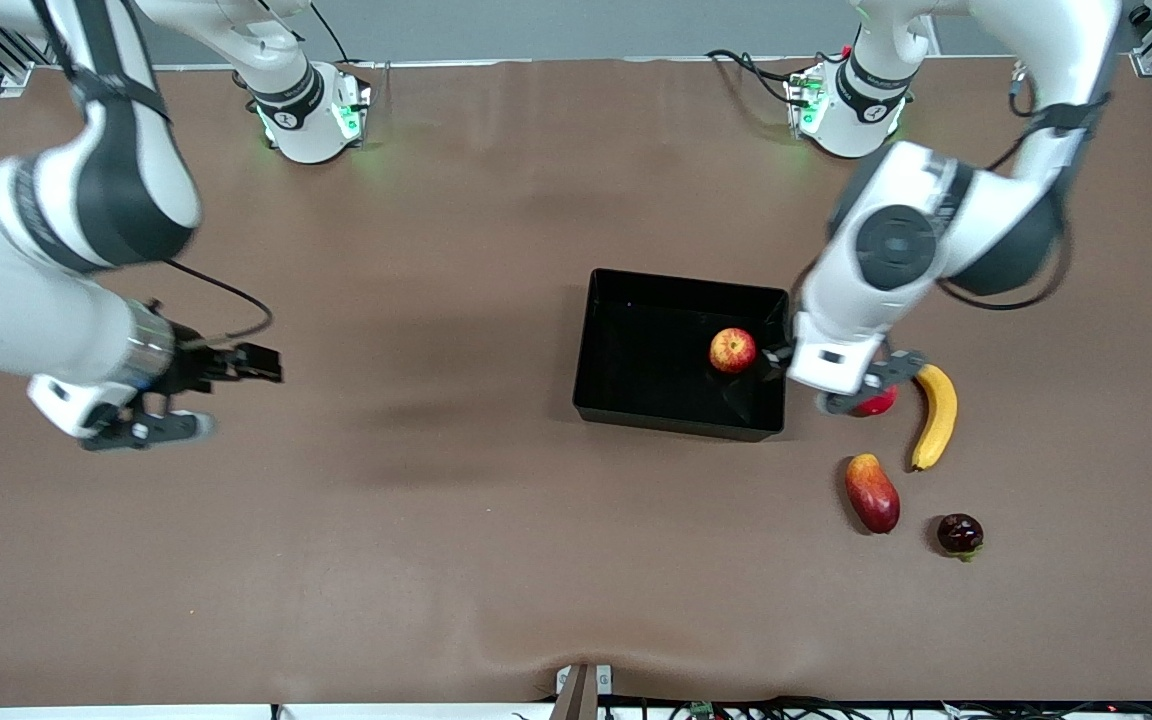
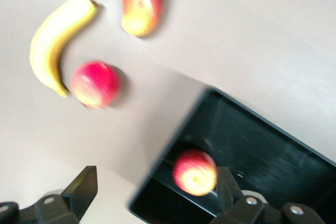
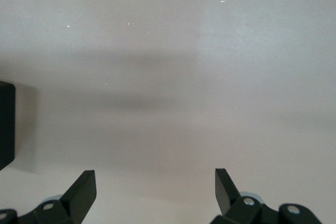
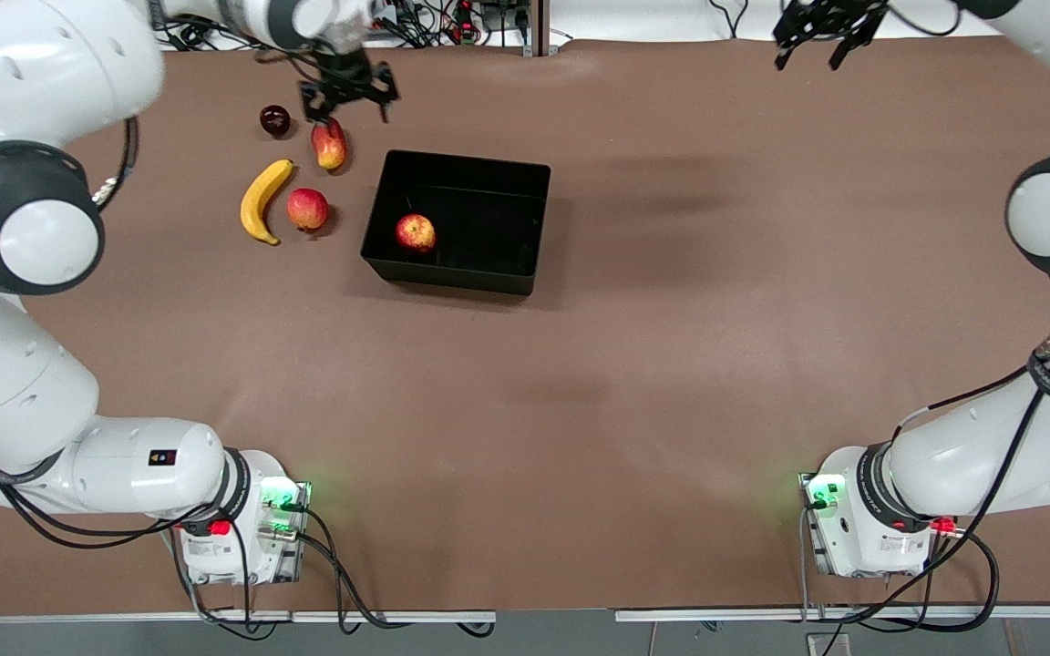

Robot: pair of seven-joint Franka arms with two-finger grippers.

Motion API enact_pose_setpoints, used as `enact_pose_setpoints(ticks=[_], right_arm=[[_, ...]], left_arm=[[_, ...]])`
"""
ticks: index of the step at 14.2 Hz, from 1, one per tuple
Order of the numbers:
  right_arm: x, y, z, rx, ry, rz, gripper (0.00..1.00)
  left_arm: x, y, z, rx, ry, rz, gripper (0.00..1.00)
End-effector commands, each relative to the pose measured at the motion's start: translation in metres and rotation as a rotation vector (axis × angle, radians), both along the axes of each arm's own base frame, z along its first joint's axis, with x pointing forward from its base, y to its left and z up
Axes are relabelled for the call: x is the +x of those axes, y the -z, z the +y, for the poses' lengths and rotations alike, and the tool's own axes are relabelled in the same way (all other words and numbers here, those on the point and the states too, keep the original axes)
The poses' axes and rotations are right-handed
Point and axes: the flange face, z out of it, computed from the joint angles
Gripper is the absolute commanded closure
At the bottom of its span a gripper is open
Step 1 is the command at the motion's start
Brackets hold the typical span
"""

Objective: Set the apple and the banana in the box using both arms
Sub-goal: 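Move the left gripper to the banana while the right arm withdraws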

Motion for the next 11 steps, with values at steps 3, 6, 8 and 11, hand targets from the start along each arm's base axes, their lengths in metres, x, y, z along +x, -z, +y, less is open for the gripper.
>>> enact_pose_setpoints(ticks=[3, 6, 8, 11], right_arm=[[-0.036, -0.074, -0.057, -0.002, 0.044, -0.073, 0.0], [-0.059, -0.103, -0.089, -0.07, 0.076, -0.055, 0.0], [-0.071, -0.12, -0.095, -0.076, 0.092, -0.063, 0.0], [-0.084, -0.13, -0.097, -0.075, 0.099, -0.043, 0.0]], left_arm=[[0.034, 0.048, 0.144, -0.046, 0.183, 0.044, 0.0], [0.029, 0.102, 0.192, -0.088, 0.281, 0.019, 0.0], [0.025, 0.14, 0.221, -0.06, 0.339, 0.0, 0.0], [0.019, 0.188, 0.249, -0.033, 0.401, 0.016, 0.01]])
